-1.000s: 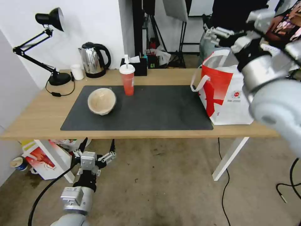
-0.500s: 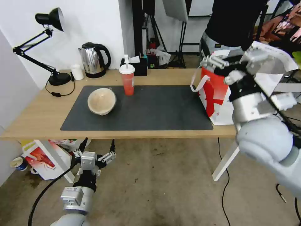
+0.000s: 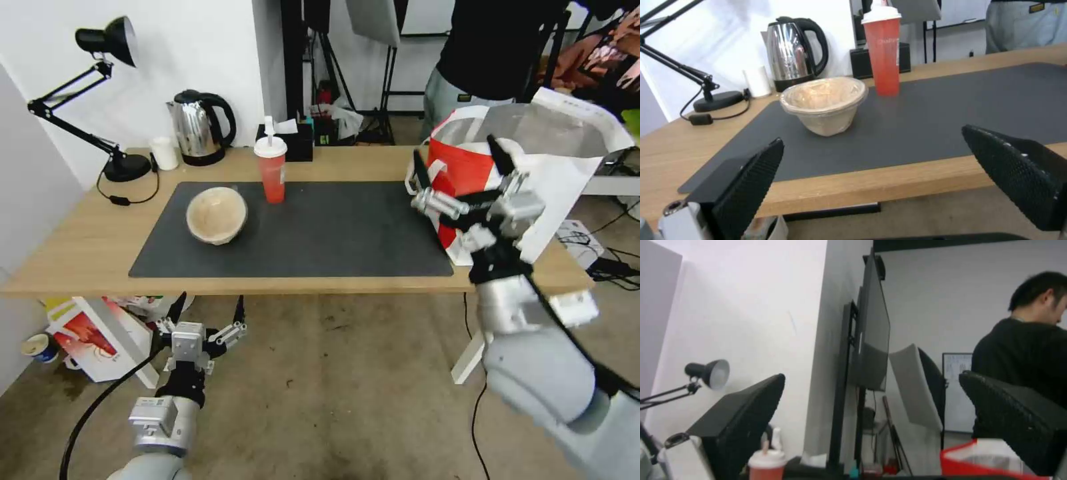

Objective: Pick up the trash from the table and place it into the takeout bag.

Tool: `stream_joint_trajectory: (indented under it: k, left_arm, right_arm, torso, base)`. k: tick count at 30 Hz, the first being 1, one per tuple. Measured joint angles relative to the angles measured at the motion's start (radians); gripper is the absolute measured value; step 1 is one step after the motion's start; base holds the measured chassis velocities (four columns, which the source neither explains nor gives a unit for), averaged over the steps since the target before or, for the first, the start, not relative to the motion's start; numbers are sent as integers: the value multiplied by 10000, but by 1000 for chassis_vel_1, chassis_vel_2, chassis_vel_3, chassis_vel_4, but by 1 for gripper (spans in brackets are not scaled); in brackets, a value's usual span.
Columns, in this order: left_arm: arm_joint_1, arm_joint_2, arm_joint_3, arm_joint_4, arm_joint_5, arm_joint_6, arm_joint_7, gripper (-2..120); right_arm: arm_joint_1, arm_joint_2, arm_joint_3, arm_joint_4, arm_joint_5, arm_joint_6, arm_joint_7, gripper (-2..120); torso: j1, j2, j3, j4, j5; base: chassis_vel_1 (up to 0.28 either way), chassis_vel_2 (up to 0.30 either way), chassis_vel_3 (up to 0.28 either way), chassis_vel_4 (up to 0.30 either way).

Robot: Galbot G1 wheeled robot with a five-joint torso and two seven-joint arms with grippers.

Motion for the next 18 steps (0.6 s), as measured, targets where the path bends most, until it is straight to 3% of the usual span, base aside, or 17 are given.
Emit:
stream_joint_trajectory:
  k: [18]
  left_arm:
    - [0,0,1,0,0,0,1,100]
  right_arm:
    - [-1985,978,-439,-443,-1919,822,-117,100]
  torso:
    - [2,-1,1,1,2]
  base:
    - [0,0,0,0]
